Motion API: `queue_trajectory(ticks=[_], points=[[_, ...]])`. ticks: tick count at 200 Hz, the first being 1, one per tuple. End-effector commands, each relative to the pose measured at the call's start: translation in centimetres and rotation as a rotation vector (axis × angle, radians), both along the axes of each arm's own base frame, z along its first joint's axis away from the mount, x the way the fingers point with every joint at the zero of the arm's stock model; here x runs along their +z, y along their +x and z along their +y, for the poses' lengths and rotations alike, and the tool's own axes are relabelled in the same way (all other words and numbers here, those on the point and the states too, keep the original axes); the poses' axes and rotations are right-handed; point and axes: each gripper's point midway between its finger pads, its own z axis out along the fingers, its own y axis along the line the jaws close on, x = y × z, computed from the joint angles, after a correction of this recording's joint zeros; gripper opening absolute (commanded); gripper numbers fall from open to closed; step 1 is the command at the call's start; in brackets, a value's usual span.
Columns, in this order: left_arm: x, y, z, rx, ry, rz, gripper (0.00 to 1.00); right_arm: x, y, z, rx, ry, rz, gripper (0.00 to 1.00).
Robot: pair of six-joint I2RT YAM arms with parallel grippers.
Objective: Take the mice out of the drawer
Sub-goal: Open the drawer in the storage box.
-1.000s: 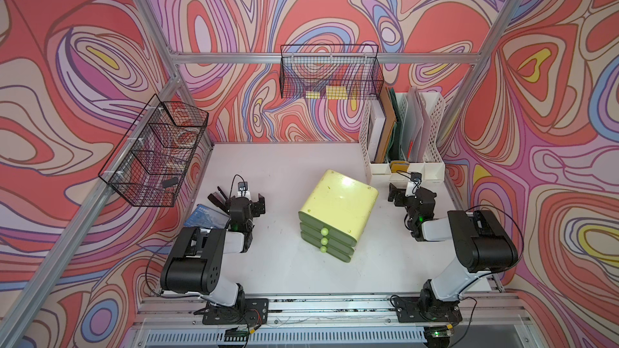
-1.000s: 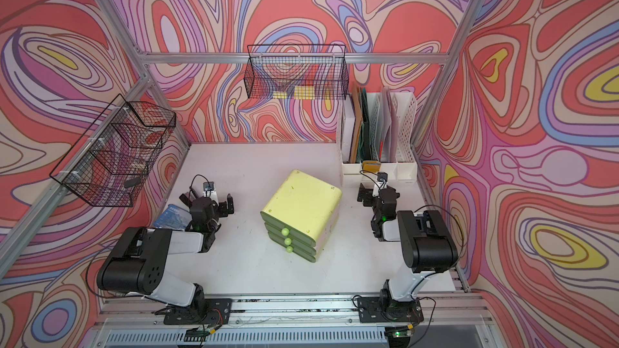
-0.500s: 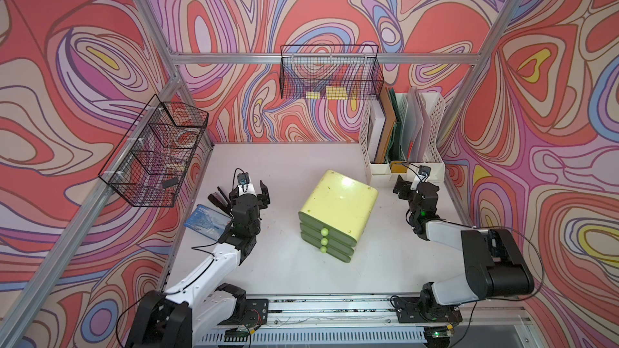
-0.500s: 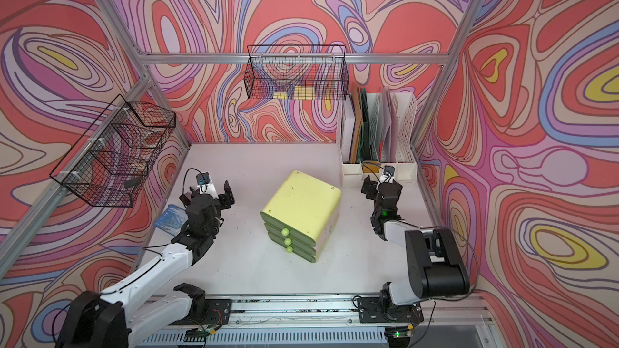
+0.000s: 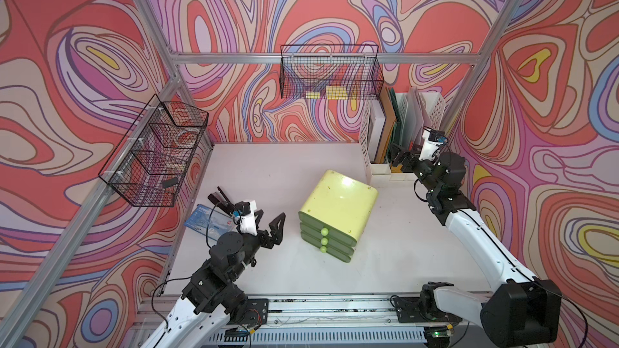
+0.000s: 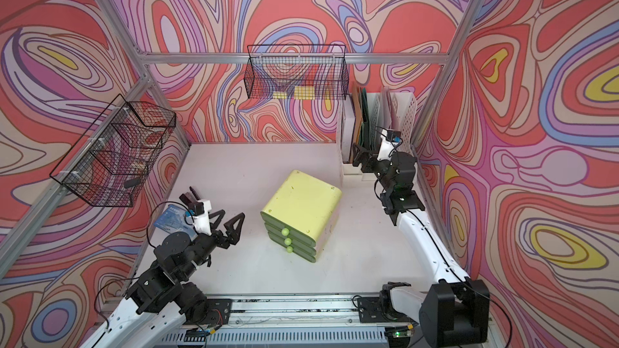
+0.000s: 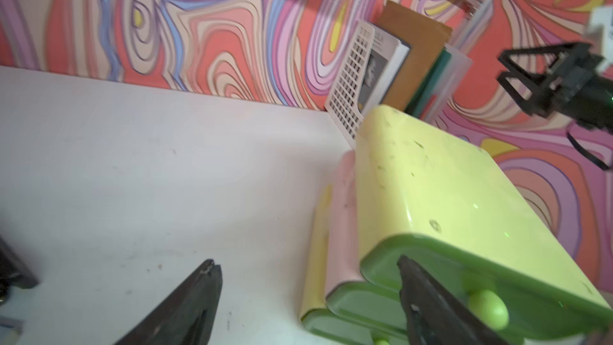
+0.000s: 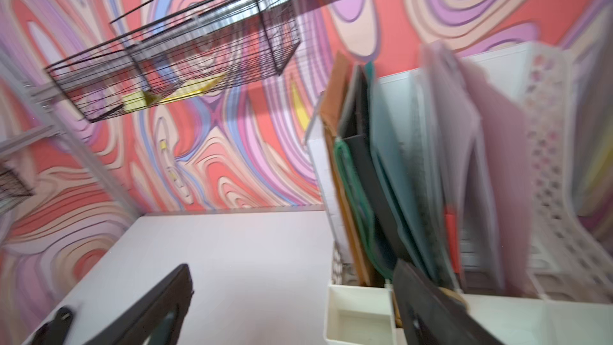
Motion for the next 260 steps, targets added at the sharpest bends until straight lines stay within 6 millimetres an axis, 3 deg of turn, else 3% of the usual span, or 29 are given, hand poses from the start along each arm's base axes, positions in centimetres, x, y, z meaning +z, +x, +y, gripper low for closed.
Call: queue_trajectory(ticks=[1, 12, 41, 69, 101, 136, 176, 218, 260], points=[[-3.9, -3.4, -4.1, -0.25, 0.009, 0.145, 0.97, -3.7, -0.8, 4.9, 0.29, 0.109, 0.181, 0.98], [-4.7, -4.4, -5.4, -0.311, 0.062, 0.154, 0.98, -4.0, -0.5, 5.6, 0.336, 0.13, 0.207, 0.98], [-4.5, -6.1, -9.2, -0.407, 0.208, 0.041, 0.98, -5.3, -0.4, 6.7, 0.405, 0.134, 0.256, 0.98], [-5.3, -6.4, -12.2, -0.403, 0.315, -0.034, 0.94, -6.4, -1.1, 7.9, 0.458, 0.122, 0.288, 0.98], [-2.9, -6.5, -14.5, -0.28, 0.371, -0.257, 0.92, -7.7, -1.5, 9.6, 0.508, 0.103, 0.323, 0.98], [-0.9, -6.7, -14.7, -0.132, 0.391, -0.377, 0.92, -8.7, -1.5, 10.2, 0.524, 0.096, 0.337, 0.98], [0.0, -6.8, -14.9, -0.03, 0.391, -0.453, 0.92, -9.6, -1.6, 11.0, 0.562, 0.107, 0.354, 0.96], [0.8, -6.7, -14.3, -0.003, 0.305, -0.505, 0.95, -9.7, -2.2, 12.2, 0.619, 0.099, 0.362, 0.95], [0.5, -6.3, -13.4, -0.066, 0.246, -0.432, 0.94, -9.6, -2.6, 12.9, 0.648, 0.093, 0.361, 0.95]])
